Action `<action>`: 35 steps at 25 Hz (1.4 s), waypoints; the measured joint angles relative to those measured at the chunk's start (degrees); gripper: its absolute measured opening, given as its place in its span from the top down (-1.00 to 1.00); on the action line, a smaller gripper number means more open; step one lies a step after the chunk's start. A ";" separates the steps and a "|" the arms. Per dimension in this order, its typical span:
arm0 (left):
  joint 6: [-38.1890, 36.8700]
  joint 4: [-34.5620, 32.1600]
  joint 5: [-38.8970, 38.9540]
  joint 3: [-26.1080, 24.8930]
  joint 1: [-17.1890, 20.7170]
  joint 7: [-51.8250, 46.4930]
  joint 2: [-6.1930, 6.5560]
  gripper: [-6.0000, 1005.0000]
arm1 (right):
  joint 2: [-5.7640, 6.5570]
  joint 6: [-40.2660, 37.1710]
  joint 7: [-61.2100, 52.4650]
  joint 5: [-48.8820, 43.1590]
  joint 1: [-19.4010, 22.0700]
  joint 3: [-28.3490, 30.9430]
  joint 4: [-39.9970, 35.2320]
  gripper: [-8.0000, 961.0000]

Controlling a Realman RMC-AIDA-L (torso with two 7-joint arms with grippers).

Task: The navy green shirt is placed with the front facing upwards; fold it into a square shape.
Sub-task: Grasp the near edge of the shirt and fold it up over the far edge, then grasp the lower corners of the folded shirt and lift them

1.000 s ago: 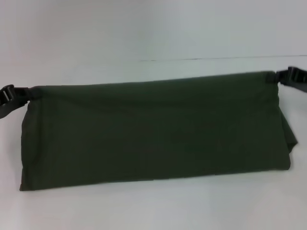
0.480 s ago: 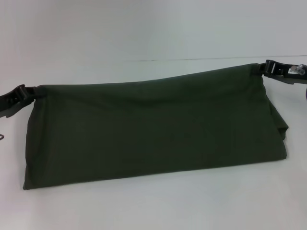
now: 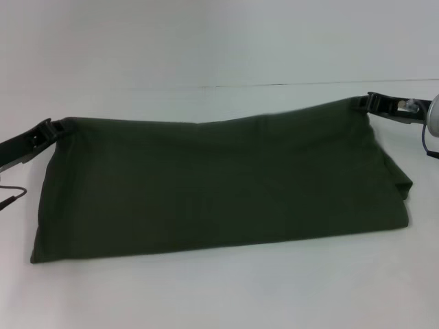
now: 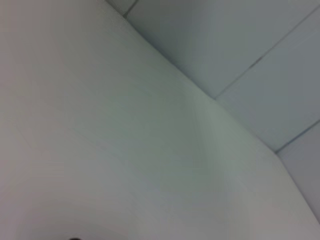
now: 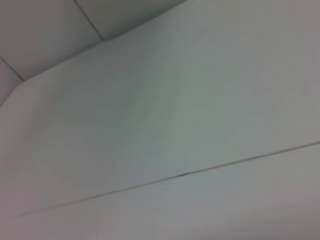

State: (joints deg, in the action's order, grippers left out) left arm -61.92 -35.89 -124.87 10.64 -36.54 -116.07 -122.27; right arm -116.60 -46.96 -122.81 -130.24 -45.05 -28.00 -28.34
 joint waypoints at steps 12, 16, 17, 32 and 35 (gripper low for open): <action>5.99 2.94 8.27 -0.23 1.85 5.20 -1.22 0.63 | -0.73 1.28 1.69 6.43 2.50 -0.11 0.07 0.03; 6.80 2.93 8.25 -0.22 2.40 5.62 -1.23 0.37 | -0.31 -2.81 5.62 12.71 5.35 0.11 -0.30 -0.39; 6.80 2.93 8.25 -0.22 2.40 5.62 -1.23 0.31 | -0.20 -4.35 7.12 14.56 6.13 0.21 -0.32 -0.49; -22.06 -6.10 -6.25 5.22 4.76 -11.35 4.37 -0.31 | 3.34 -34.29 27.06 22.51 17.27 -2.86 -1.44 -0.70; -27.96 -7.56 -6.68 5.38 4.94 -7.59 4.83 -0.31 | 3.13 -35.97 31.89 22.48 18.61 -4.35 -1.40 -0.70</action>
State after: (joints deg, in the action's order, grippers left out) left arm -89.88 -43.44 -131.55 16.02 -31.59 -123.66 -117.44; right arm -113.47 -82.93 -90.91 -107.76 -26.44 -32.35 -29.74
